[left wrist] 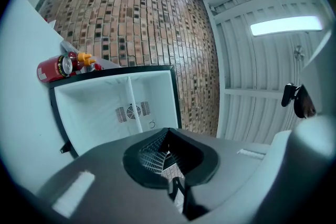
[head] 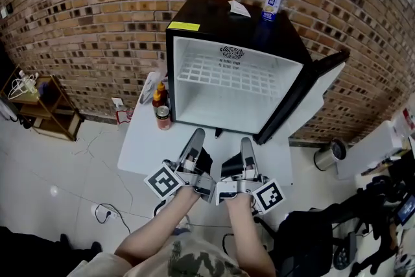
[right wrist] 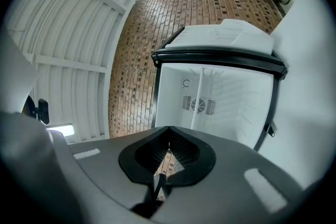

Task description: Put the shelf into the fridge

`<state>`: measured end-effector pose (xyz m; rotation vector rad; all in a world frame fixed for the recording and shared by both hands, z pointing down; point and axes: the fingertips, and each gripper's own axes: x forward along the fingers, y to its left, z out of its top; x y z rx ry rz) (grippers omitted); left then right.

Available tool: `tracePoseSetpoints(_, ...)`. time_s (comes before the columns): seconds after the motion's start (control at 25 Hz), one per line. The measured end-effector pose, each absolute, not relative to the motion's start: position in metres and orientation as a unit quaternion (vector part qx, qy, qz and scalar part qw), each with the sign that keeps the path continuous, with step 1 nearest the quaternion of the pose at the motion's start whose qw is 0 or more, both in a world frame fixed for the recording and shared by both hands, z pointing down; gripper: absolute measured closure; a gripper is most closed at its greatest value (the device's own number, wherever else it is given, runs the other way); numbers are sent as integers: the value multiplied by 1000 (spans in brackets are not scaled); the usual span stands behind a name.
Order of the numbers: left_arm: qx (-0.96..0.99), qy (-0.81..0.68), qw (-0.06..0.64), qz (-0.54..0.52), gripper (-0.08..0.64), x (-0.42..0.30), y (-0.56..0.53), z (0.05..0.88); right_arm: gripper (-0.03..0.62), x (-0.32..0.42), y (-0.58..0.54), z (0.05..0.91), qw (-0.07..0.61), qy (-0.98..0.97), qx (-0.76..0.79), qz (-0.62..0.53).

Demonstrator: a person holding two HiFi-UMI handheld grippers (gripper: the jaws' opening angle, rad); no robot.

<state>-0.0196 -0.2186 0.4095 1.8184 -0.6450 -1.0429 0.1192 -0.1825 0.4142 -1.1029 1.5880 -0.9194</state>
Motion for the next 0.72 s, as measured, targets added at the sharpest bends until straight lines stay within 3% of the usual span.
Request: tracePoseSetpoints(0.72, 730, -280, 452, -430, 561, -1, -66, 416, 592, 135, -38, 416, 472, 668, -422, -390)
